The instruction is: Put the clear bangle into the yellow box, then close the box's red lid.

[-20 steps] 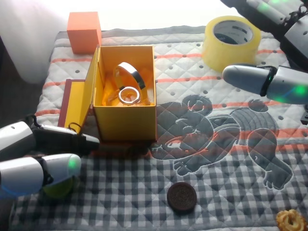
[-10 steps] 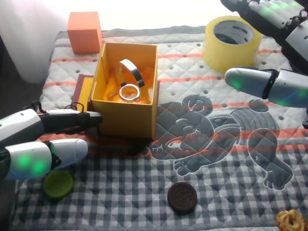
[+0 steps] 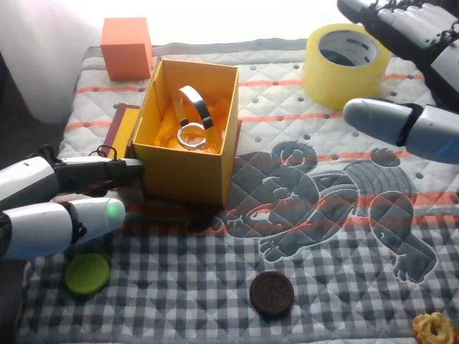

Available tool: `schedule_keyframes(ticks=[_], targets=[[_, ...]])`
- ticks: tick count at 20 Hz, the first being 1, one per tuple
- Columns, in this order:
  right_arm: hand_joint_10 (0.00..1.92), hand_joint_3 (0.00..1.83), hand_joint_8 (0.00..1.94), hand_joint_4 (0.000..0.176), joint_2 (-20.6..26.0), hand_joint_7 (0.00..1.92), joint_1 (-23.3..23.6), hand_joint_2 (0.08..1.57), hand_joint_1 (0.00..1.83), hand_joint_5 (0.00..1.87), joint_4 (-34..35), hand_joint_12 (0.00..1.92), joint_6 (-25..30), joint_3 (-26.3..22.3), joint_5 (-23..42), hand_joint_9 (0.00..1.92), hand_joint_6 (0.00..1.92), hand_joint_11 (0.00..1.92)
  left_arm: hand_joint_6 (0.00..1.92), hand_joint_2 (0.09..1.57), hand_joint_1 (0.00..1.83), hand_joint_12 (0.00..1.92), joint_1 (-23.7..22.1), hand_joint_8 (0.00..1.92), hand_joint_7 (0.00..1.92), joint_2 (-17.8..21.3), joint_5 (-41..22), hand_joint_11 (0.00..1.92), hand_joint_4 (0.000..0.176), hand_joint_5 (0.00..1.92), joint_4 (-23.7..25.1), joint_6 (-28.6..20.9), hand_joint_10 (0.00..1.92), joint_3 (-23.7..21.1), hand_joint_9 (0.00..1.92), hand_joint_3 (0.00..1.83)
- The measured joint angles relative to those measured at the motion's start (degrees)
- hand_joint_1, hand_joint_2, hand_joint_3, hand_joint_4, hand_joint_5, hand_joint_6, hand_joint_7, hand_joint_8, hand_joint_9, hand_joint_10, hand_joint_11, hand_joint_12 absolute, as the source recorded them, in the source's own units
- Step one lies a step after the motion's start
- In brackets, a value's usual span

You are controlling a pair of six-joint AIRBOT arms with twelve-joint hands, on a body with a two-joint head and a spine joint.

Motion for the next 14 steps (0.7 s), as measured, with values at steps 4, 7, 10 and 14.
schedule_keyframes(ticks=[4, 7, 10, 14], targets=[[0.01, 0.01, 0.01, 0.13, 0.0, 0.14, 0.0, 1.2, 0.09, 0.01, 0.0, 0.0, 0.0, 0.0, -0.2, 0.09, 0.0, 0.01, 0.0, 1.44, 0.19, 0.68, 0.4, 0.0, 0.33, 1.0, -0.1, 0.11, 0.0, 0.32, -0.4, 0.0, 0.01, 0.0, 0.32, 0.0], [0.0, 0.01, 0.01, 0.133, 0.0, 0.15, 0.0, 1.21, 0.1, 0.02, 0.0, 0.0, 0.0, 0.0, -0.2, 0.08, 0.0, 0.0, 0.0, 1.4, 0.32, 0.56, 1.2, 0.0, 0.35, 1.8, -1.4, 0.17, 0.0, 0.33, -3.2, 0.0, 0.0, 0.0, 0.36, 0.0], [0.0, 0.01, 0.0, 0.127, 0.0, 0.15, -0.3, 1.22, 0.1, 0.02, 0.1, 0.01, 0.0, 0.0, -0.2, 0.09, 0.0, 0.01, 0.0, 1.39, 0.34, 0.53, 1.7, 0.0, 0.35, 2.1, -3.0, 0.19, 0.0, 0.35, -4.4, 0.0, 0.0, 0.0, 0.36, 0.0], [0.0, 0.0, 0.0, 0.13, 0.0, 0.15, -0.3, 1.21, 0.09, 0.02, 0.3, 0.0, 0.0, 0.0, -0.1, 0.09, 0.0, 0.0, 0.01, 1.4, 0.3, 0.52, 2.3, 0.0, 0.35, 2.3, -4.9, 0.21, 0.0, 0.36, -6.4, 0.5, 0.0, 0.0, 0.36, 0.0]])
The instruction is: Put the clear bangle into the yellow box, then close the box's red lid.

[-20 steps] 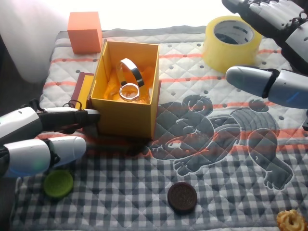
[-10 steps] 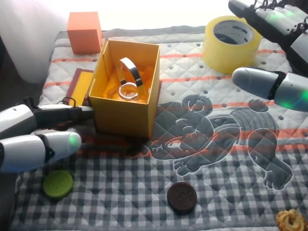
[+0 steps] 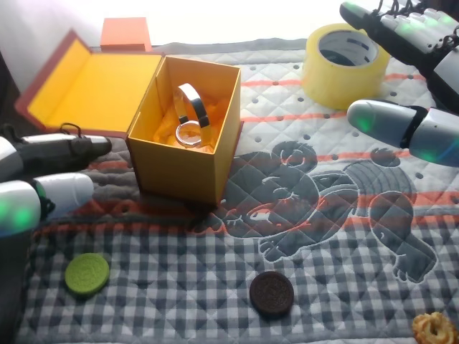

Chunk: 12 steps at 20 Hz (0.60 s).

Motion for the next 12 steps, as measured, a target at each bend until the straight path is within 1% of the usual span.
schedule_keyframes(ticks=[1, 2, 3, 4, 5, 6, 7, 8, 9, 10, 11, 12], targets=[[0.0, 0.0, 0.0, 0.139, 0.0, 0.15, 0.0, 1.2, 0.08, 0.03, 0.0, 0.0, 0.0, 0.0, 0.0, 0.09, 0.0, 0.0, 0.01, 1.39, 0.32, 0.51, 0.0, 0.0, 0.37, 0.0, -0.6, 0.22, 0.0, 0.37, -0.5, 0.1, 0.0, 0.0, 0.37, 0.0], [0.0, 0.0, 0.0, 0.141, 0.0, 0.15, -0.1, 1.21, 0.06, 0.02, 0.0, 0.0, 0.0, 0.0, 0.0, 0.08, 0.0, 0.0, 0.0, 1.39, 0.29, 0.46, 0.0, 0.0, 0.39, 0.0, -1.4, 0.25, 0.0, 0.4, -1.0, 0.3, 0.0, 0.0, 0.39, 0.0], [0.0, 0.0, 0.0, 0.145, 0.0, 0.15, -0.3, 1.21, 0.06, 0.02, 0.2, 0.0, 0.0, -0.2, 0.2, 0.07, 0.0, 0.0, 0.0, 1.39, 0.28, 0.4, 0.0, 0.0, 0.39, 0.0, -2.3, 0.27, 0.0, 0.39, -1.5, 0.3, 0.0, 0.0, 0.39, 0.0], [0.0, 0.0, 0.0, 0.145, 0.2, 0.14, -0.4, 1.22, 0.08, 0.03, 0.2, 0.0, 0.0, -0.3, 0.0, 0.07, 0.0, 0.0, 0.0, 1.4, 0.3, 0.37, 0.0, 0.0, 0.38, 0.0, -3.3, 0.27, 0.0, 0.36, -2.0, 0.5, 0.0, 0.0, 0.38, 0.0], [0.01, 0.0, 0.0, 0.121, 0.2, 0.15, -0.4, 1.22, 0.09, 0.03, 0.3, 0.0, 0.0, -0.4, -0.1, 0.09, 0.0, 0.0, 0.0, 1.4, 0.32, 0.42, 0.0, 0.0, 0.36, 0.0, -4.1, 0.23, 0.0, 0.34, -2.8, 1.0, 0.0, 0.0, 0.36, 0.0], [0.0, 0.01, 0.0, 0.114, 0.2, 0.16, -0.4, 1.23, 0.07, 0.03, 0.4, 0.0, 0.0, -0.4, 0.0, 0.09, 0.0, 0.0, 0.0, 1.39, 0.35, 0.44, 0.0, 0.0, 0.36, 0.0, -5.3, 0.22, 0.0, 0.35, -3.7, 1.2, 0.0, 0.0, 0.36, 0.0], [0.0, 0.01, 0.0, 0.114, 0.3, 0.16, -0.4, 1.23, 0.07, 0.03, 0.4, 0.0, 0.0, -0.4, 0.0, 0.09, 0.0, 0.0, 0.0, 1.39, 0.35, 0.44, 0.0, 0.0, 0.36, 0.0, -6.3, 0.22, 0.0, 0.35, -4.5, 1.2, 0.0, 0.0, 0.36, 0.0], [0.0, 0.01, 0.0, 0.11, 0.3, 0.15, -0.4, 1.24, 0.07, 0.03, 0.4, 0.0, 0.0, -0.5, 0.0, 0.09, 0.0, 0.0, 0.0, 1.38, 0.34, 0.48, 0.0, 0.0, 0.35, -0.1, -7.8, 0.19, 0.0, 0.36, -5.4, 1.2, 0.0, 0.1, 0.35, 0.0], [0.0, 0.0, 0.0, 0.124, 0.4, 0.15, -0.7, 1.24, 0.1, 0.03, 0.5, 0.0, 0.0, -0.5, 0.2, 0.06, 0.0, 0.0, 0.0, 1.4, 0.31, 0.48, -0.2, 0.0, 0.32, -0.4, -9.2, 0.13, 0.0, 0.33, -5.8, 1.2, 0.0, 0.7, 0.31, 0.0], [0.0, 0.0, 0.0, 0.124, 0.3, 0.13, -0.8, 1.24, 0.14, 0.02, 0.6, 0.0, 0.0, -0.5, 0.1, 0.03, 0.0, 0.0, 0.0, 1.41, 0.26, 0.49, -1.0, 0.0, 0.3, -0.5, -9.8, 0.08, 0.0, 0.32, -6.5, 1.3, 0.0, 0.8, 0.29, 0.0], [0.0, 0.0, 0.0, 0.128, 0.3, 0.12, -1.0, 1.23, 0.15, 0.03, 0.6, 0.0, 0.0, -0.5, 0.0, 0.04, 0.0, 0.01, 0.0, 1.41, 0.27, 0.51, -2.0, 0.01, 0.33, -0.6, -9.9, 0.09, 0.0, 0.33, -5.4, 1.4, 0.01, 1.3, 0.31, 0.0], [0.0, 0.0, 0.0, 0.129, 0.3, 0.12, -1.0, 1.22, 0.16, 0.02, 0.6, 0.0, 0.0, -0.5, -0.1, 0.03, 0.0, 0.0, 0.01, 1.4, 0.31, 0.51, -3.1, 0.01, 0.35, -0.9, -10.2, 0.08, 0.0, 0.34, -5.0, 1.3, 0.01, 1.3, 0.32, 0.0]])
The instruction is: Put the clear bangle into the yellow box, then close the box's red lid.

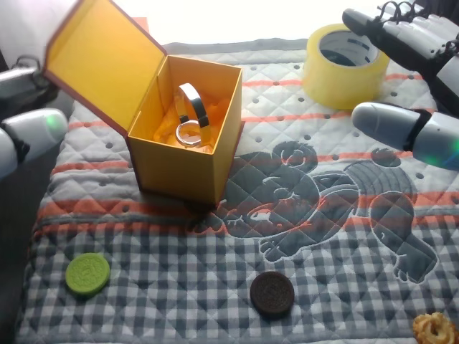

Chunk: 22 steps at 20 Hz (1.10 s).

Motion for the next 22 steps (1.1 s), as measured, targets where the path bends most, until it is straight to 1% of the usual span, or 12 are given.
schedule_keyframes(ticks=[3, 4, 7, 8, 10, 14, 15, 17, 18, 19, 21, 22], targets=[[0.01, 0.0, 0.0, 0.129, 0.0, 0.12, 0.0, 1.23, 0.15, 0.03, 0.0, 0.01, 0.0, 0.0, 0.1, 0.05, 0.0, 0.01, 0.0, 1.39, 0.33, 0.52, -3.6, 0.01, 0.36, -0.3, 0.9, 0.09, 0.0, 0.35, 4.9, 0.0, 0.01, 0.2, 0.34, 0.0], [0.0, 0.0, 0.01, 0.142, 0.0, 0.14, 0.0, 1.23, 0.15, 0.02, 0.2, 0.0, 0.0, 0.0, 0.1, 0.04, 0.0, 0.0, 0.0, 1.42, 0.2, 0.6, -5.7, 0.0, 0.32, -0.4, 1.6, 0.02, 0.0, 0.33, 7.4, 0.0, 0.0, 0.2, 0.31, 0.0], [0.0, 0.0, 0.01, 0.135, 0.0, 0.14, -0.4, 1.23, 0.15, 0.03, 0.5, 0.0, 0.0, 0.0, 0.1, 0.04, 0.0, 0.0, 0.01, 1.44, 0.19, 0.8, -10.9, 0.01, 0.36, -1.5, 4.6, 0.06, 0.0, 0.36, 14.2, 0.0, 0.0, 0.2, 0.35, 0.0], [0.0, 0.0, 0.0, 0.134, 0.0, 0.14, -0.8, 1.23, 0.15, 0.02, 0.6, 0.0, 0.0, 0.0, 0.1, 0.04, 0.0, 0.0, 0.0, 1.38, 0.32, 0.7, -12.2, 0.0, 0.37, -2.2, 6.1, 0.11, 0.0, 0.36, 17.0, -0.2, 0.0, 0.2, 0.38, 0.0], [0.0, 0.0, 0.0, 0.131, 0.0, 0.13, -1.1, 1.22, 0.16, 0.02, 0.9, 0.0, 0.0, -0.1, 0.2, 0.04, 0.0, 0.0, 0.01, 1.43, 0.08, 0.57, -14.8, 0.01, 0.33, -4.3, 10.2, 0.12, 0.0, 0.3, 23.7, -2.6, 0.01, 0.2, 0.34, 0.02], [0.01, 0.0, 0.0, 0.131, 0.4, 0.13, -1.4, 1.22, 0.17, 0.01, 1.0, 0.0, 0.2, -0.2, 0.6, 0.06, 0.0, 0.0, 0.0, 1.37, 0.32, 0.76, -18.5, 0.0, 0.43, -7.5, 17.0, 0.17, 0.0, 0.43, 32.8, -2.8, 0.0, 0.2, 0.44, 0.0], [0.01, 0.0, 0.0, 0.133, 0.5, 0.14, -1.4, 1.22, 0.17, 0.02, 1.0, 0.0, 0.2, -0.3, 0.7, 0.07, 0.0, 0.0, 0.0, 1.36, 0.35, 0.77, -18.5, 0.0, 0.43, -7.5, 17.4, 0.16, 0.0, 0.43, 32.9, -2.8, 0.0, 0.2, 0.44, 0.0], [0.01, 0.0, 0.01, 0.155, 0.7, 0.16, -1.7, 1.2, 0.18, 0.04, 1.2, 0.0, 0.2, -0.3, 0.7, 0.08, 0.01, 0.0, 0.0, 1.46, 0.04, 0.81, -18.5, 0.0, 0.42, -7.0, 17.5, 0.1, 0.0, 0.38, 32.5, -2.8, 0.0, 0.4, 0.41, 0.01], [0.01, 0.0, 0.01, 0.163, 0.8, 0.16, -1.7, 1.2, 0.18, 0.05, 1.2, 0.0, 0.2, -0.4, 0.7, 0.08, 0.01, 0.0, 0.0, 1.46, 0.01, 0.79, -18.5, 0.0, 0.33, -6.4, 17.6, 0.02, 0.0, 0.33, 31.9, -2.8, 0.0, 0.7, 0.33, 0.0], [0.0, 0.0, 0.0, 0.164, 1.3, 0.15, -1.8, 1.21, 0.14, 0.05, 0.9, 0.0, 0.2, -0.8, 0.7, 0.07, 0.01, 0.0, 0.0, 1.45, 0.0, 0.68, -18.5, 0.0, 0.27, -6.2, 17.4, 0.0, 0.0, 0.26, 30.1, -2.9, 0.0, 0.7, 0.29, 0.0], [0.0, 0.01, 0.0, 0.174, 2.1, 0.15, -2.2, 1.24, 0.15, 0.06, 0.0, 0.0, 0.2, -1.2, 2.0, 0.06, 0.01, 0.0, 0.01, 1.36, 0.25, 0.69, -18.4, 0.01, 0.41, -5.9, 16.3, 0.17, 0.0, 0.38, 27.4, -3.0, 0.02, 1.0, 0.45, 0.0], [0.0, 0.01, 0.0, 0.174, 2.6, 0.15, -2.5, 1.24, 0.15, 0.06, 0.0, 0.0, 0.2, -1.7, 2.8, 0.06, 0.01, 0.0, 0.01, 1.36, 0.25, 0.69, -18.3, 0.01, 0.41, -5.9, 15.2, 0.17, 0.0, 0.38, 26.1, -3.0, 0.02, 1.2, 0.45, 0.0]])
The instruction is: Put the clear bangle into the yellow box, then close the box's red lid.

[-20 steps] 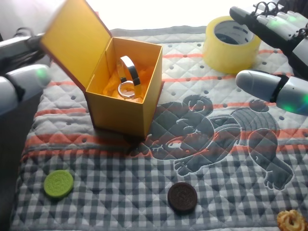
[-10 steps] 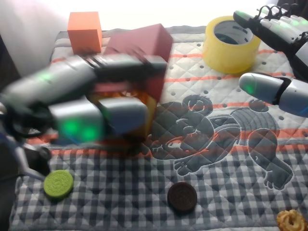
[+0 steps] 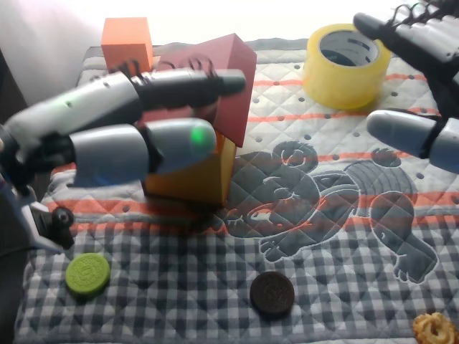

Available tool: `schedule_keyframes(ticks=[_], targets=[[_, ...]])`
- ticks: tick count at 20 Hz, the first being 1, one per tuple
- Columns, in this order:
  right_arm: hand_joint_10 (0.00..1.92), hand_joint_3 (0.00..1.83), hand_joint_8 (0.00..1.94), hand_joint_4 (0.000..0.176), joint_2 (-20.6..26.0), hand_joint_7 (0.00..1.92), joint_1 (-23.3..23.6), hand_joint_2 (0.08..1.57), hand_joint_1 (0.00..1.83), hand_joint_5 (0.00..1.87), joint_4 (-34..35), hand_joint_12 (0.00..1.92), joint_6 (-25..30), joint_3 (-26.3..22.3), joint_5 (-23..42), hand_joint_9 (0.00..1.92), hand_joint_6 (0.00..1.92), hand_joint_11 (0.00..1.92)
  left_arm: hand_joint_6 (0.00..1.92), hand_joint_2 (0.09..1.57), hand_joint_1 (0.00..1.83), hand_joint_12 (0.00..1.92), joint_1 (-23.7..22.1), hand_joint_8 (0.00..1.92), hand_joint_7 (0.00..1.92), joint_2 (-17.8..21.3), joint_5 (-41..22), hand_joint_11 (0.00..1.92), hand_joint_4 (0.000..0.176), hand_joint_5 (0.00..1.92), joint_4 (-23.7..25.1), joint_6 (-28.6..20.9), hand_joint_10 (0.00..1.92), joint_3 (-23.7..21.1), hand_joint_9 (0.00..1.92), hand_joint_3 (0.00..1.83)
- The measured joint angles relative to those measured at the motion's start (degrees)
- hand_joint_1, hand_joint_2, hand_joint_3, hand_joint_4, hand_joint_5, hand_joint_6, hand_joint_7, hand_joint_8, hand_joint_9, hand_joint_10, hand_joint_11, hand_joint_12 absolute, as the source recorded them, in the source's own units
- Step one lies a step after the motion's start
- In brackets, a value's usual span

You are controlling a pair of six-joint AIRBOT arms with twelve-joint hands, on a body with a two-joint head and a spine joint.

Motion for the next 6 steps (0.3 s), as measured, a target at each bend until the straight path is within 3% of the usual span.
schedule_keyframes(ticks=[1, 2, 3, 4, 6], targets=[[0.0, 0.02, 0.0, 0.161, 0.8, 0.1, -0.9, 1.28, 0.16, 0.04, 0.0, 0.0, 0.0, -0.7, 1.6, 0.03, 0.0, 0.0, 0.0, 1.44, 0.04, 0.87, 0.2, 0.0, 0.3, 0.8, -2.8, 0.1, 0.0, 0.27, -2.8, 0.2, 0.0, 0.0, 0.35, 0.0], [0.0, 0.02, 0.0, 0.151, 1.5, 0.09, -1.5, 1.3, 0.14, 0.02, 0.0, 0.0, 0.0, -1.3, 2.6, 0.02, 0.0, 0.0, 0.0, 1.44, 0.07, 1.05, 0.3, 0.0, 0.31, 1.5, -5.6, 0.03, 0.0, 0.27, -4.9, 0.1, 0.0, 0.0, 0.35, 0.0], [0.0, 0.01, 0.0, 0.139, 2.5, 0.08, -2.1, 1.29, 0.16, 0.02, 0.1, 0.0, 0.0, -2.1, 4.0, 0.0, 0.0, 0.0, 0.0, 1.39, 0.12, 1.03, 0.8, 0.0, 0.26, 2.3, -9.7, 0.01, 0.0, 0.23, -7.6, 0.0, 0.0, 0.1, 0.31, 0.0], [0.0, 0.0, 0.0, 0.087, 3.3, 0.06, -2.6, 1.27, 0.13, 0.0, 0.2, 0.0, 0.0, -2.5, 6.4, 0.01, 0.0, 0.0, 0.01, 1.34, 0.21, 1.04, 1.6, 0.0, 0.25, 3.1, -13.9, 0.0, 0.0, 0.25, -10.0, -0.1, 0.0, 0.0, 0.31, 0.0], [0.0, 0.0, 0.0, 0.108, 4.5, 0.07, -3.5, 1.27, 0.23, 0.01, 0.3, 0.0, -0.1, -3.4, 10.9, 0.0, 0.0, 0.0, 0.01, 1.24, 0.29, 1.21, 4.2, 0.02, 0.37, 3.9, -21.1, 0.05, 0.0, 0.32, -13.6, -3.9, 0.03, 0.4, 0.42, 0.0]])
